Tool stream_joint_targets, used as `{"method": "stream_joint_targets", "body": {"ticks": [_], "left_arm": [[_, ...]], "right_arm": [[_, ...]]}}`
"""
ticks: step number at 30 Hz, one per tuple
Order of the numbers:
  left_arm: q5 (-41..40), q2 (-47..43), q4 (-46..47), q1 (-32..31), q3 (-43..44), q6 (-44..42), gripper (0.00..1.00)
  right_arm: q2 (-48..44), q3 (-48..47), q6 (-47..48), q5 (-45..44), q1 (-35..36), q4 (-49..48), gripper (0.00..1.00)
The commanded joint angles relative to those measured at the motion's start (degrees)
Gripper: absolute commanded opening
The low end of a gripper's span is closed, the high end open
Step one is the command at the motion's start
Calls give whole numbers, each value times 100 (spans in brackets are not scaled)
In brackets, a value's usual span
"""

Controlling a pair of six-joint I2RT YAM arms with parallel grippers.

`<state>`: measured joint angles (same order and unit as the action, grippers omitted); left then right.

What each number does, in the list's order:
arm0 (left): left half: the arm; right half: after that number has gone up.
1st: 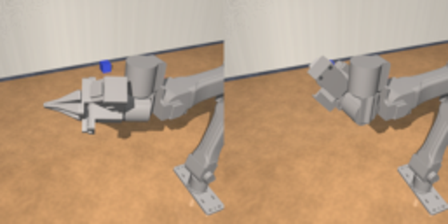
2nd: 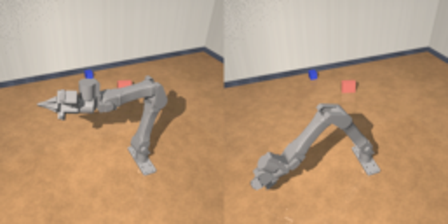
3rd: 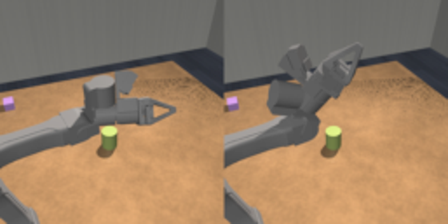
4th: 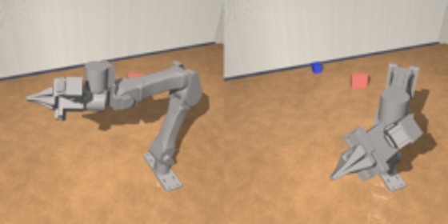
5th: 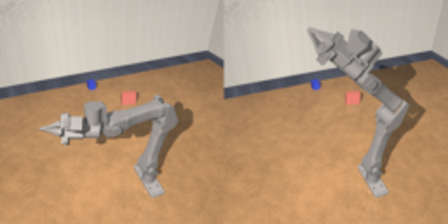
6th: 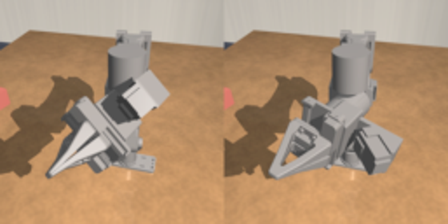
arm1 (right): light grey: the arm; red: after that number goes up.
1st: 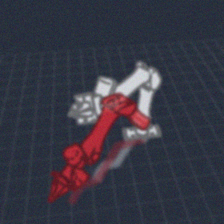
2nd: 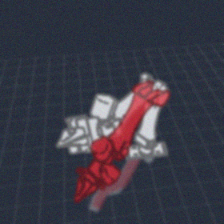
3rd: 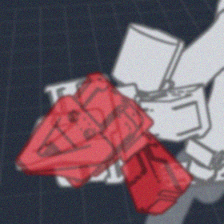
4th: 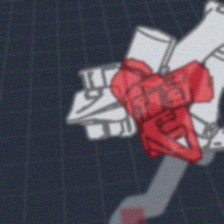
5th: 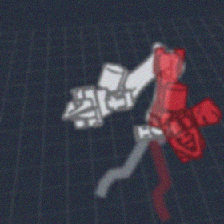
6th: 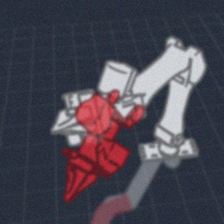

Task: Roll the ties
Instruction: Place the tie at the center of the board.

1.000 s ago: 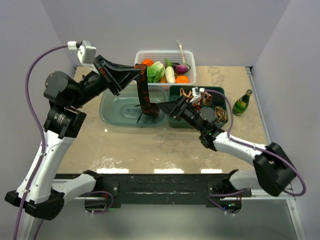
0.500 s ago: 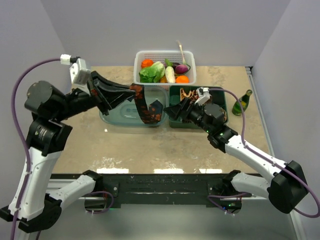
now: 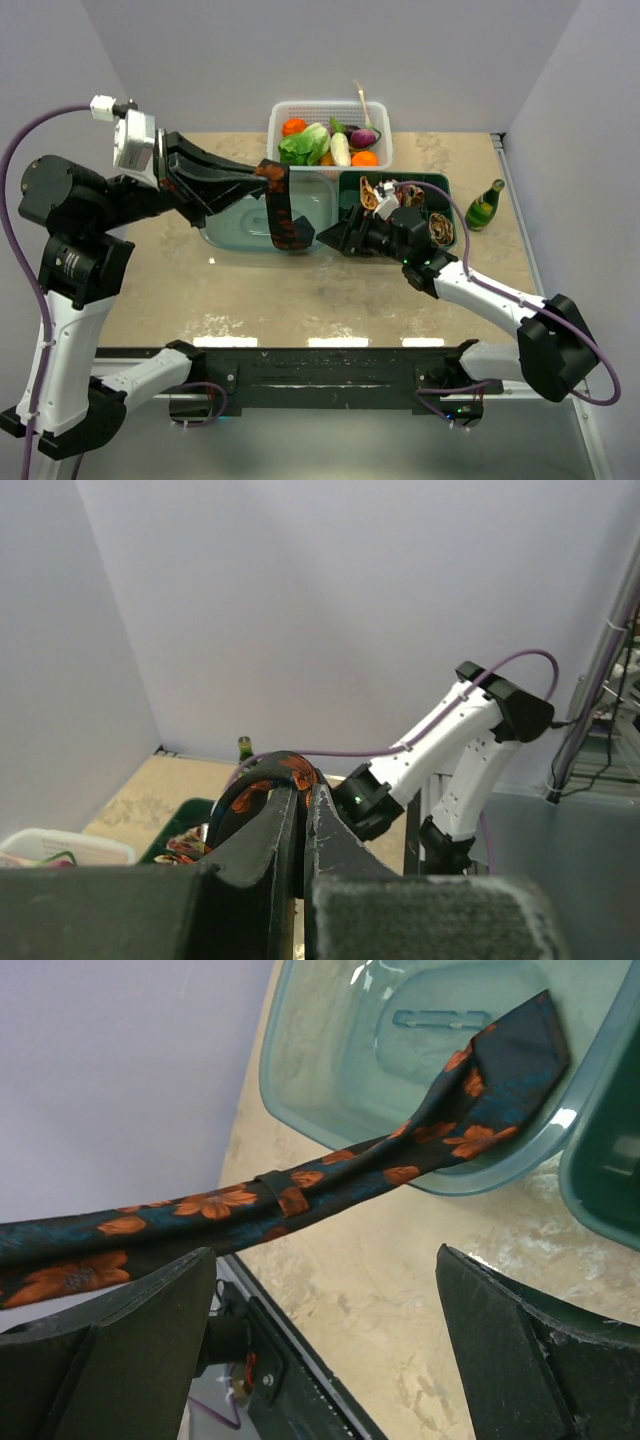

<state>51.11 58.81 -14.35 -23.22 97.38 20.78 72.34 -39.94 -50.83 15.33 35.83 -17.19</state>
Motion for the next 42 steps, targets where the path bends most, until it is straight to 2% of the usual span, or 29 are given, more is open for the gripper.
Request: {"method": "stream_joint_targets", "body": {"ticks": [1, 8, 15, 19, 22, 24, 29, 33, 38, 41, 42], "left_arm": [[645, -746, 151, 11, -377, -65, 0], [997, -1380, 169, 11, -843, 23, 0], [1208, -1697, 397, 11, -765, 312, 0], [1243, -1811, 433, 11, -817, 331, 0], [1199, -1864, 407, 11, -931, 313, 0], [1191, -1899, 459, 11, -1054, 331, 0], [1348, -2004, 907, 11, -1292, 620, 0], [1498, -2101, 1171, 11, -1353, 866, 0], [1770, -2215, 2172, 11, -1617, 1533, 0], [1849, -2268, 2646, 11, -1740, 1893, 0], [1867, -2294, 2796, 11, -1784, 1991, 0]], "right_arm": [[140, 13, -488, 426, -6, -495, 95], [755, 83, -1095, 506, 178, -996, 94], [1476, 101, -1657, 471, 634, -1602, 93], [1748, 267, -2036, 322, 706, -2260, 93], [2020, 101, -1940, 251, 784, -2070, 93], [2266, -22, -1948, 172, 889, -2086, 92], [2803, -22, -2352, 224, 1004, -2991, 84], [3111, -40, -2633, 251, 1013, -3527, 71], [3410, -154, -2739, 251, 1004, -3844, 58], [3533, -189, -2775, 242, 1005, -4072, 41], [3550, -198, -2801, 251, 1013, -4116, 25]]}}
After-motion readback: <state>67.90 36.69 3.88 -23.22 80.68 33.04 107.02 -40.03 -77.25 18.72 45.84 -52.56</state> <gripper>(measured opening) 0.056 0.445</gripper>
